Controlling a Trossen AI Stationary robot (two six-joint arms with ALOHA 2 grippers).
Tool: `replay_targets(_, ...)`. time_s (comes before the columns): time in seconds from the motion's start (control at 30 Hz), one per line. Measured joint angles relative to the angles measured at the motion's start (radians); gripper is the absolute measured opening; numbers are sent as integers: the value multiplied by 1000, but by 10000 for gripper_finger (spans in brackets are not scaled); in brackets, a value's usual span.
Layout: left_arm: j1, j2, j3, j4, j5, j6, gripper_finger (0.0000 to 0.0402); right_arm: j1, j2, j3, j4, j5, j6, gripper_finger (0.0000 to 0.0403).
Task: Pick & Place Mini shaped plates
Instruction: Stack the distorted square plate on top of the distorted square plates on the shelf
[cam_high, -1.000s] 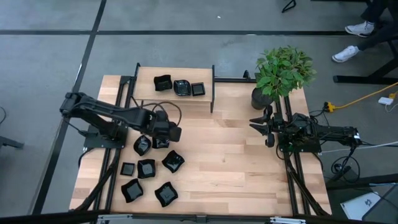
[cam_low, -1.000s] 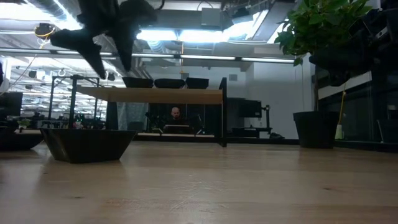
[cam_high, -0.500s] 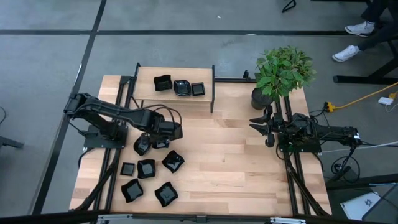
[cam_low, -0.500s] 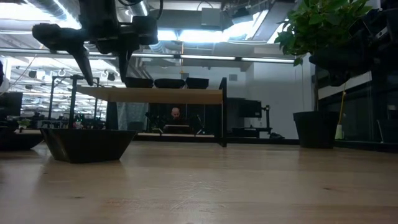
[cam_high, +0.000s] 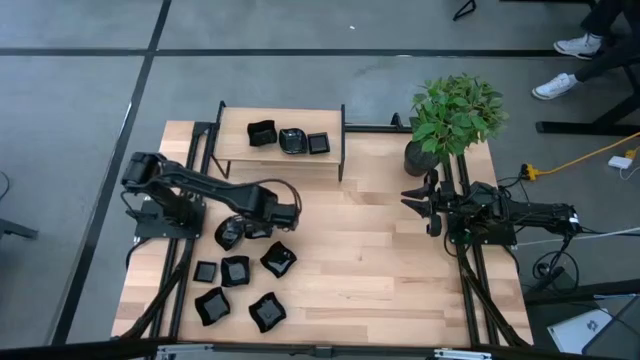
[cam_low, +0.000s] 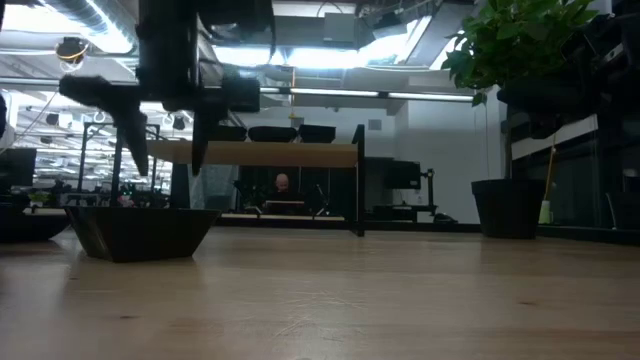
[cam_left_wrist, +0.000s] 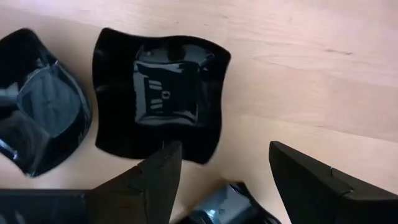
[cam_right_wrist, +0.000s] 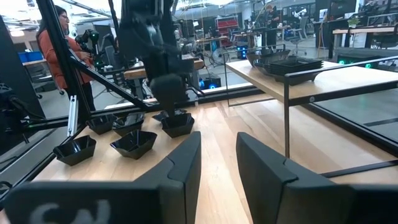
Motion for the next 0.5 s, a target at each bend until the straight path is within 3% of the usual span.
replay_targets(0.5, 0, 152, -1, 9, -43, 77, 233, 0, 0, 0, 0, 0, -1, 103)
